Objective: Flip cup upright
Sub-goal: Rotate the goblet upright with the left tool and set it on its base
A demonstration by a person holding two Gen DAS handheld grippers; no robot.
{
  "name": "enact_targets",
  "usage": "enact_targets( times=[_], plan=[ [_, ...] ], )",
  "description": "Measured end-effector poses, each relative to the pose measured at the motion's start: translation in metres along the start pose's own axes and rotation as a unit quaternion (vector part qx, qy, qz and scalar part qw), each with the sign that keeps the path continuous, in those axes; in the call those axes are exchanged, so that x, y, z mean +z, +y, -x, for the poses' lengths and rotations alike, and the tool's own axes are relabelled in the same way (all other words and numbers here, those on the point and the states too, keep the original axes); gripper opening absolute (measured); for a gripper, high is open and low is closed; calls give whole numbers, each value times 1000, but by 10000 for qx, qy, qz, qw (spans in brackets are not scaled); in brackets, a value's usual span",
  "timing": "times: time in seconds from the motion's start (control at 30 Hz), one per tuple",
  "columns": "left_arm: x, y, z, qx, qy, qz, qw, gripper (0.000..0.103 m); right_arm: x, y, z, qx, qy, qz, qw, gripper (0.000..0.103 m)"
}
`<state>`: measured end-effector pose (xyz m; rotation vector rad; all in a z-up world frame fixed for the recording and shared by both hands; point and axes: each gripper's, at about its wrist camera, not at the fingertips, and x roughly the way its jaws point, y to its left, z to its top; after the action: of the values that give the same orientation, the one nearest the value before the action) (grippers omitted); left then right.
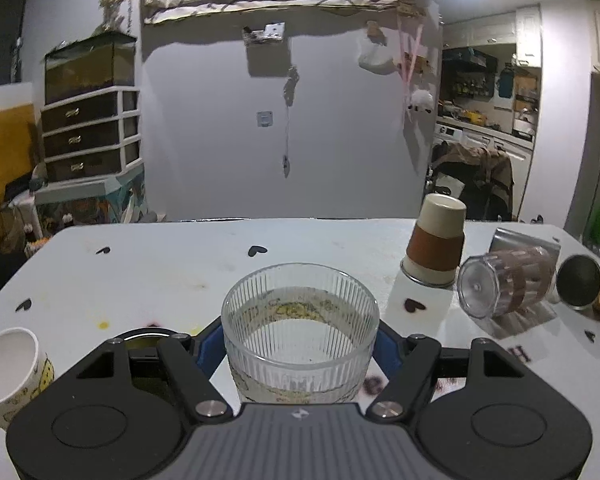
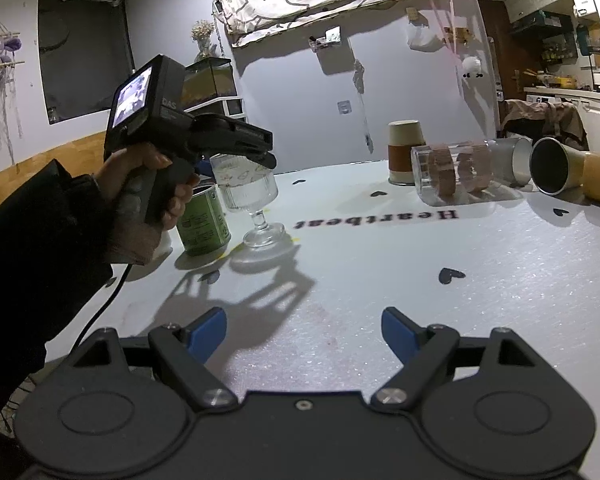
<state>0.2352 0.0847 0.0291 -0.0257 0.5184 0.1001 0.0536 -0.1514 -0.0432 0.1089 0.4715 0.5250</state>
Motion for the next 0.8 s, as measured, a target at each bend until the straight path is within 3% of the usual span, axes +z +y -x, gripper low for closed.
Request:
enact_targets(
  times=[0.33, 0.6, 0.8],
  plan=[
    [2, 11, 30, -135, -290, 350, 9989, 84, 4, 2, 4, 95, -125, -22, 9999, 86],
    [-21, 16, 106, -238, -848, 134, 9960, 91, 20, 8, 10, 125, -355, 15, 9993, 87],
    [-47, 16, 160, -245, -868, -46, 9959, 95, 33, 14, 16, 125, -539, 144, 9984, 89]
  ],
)
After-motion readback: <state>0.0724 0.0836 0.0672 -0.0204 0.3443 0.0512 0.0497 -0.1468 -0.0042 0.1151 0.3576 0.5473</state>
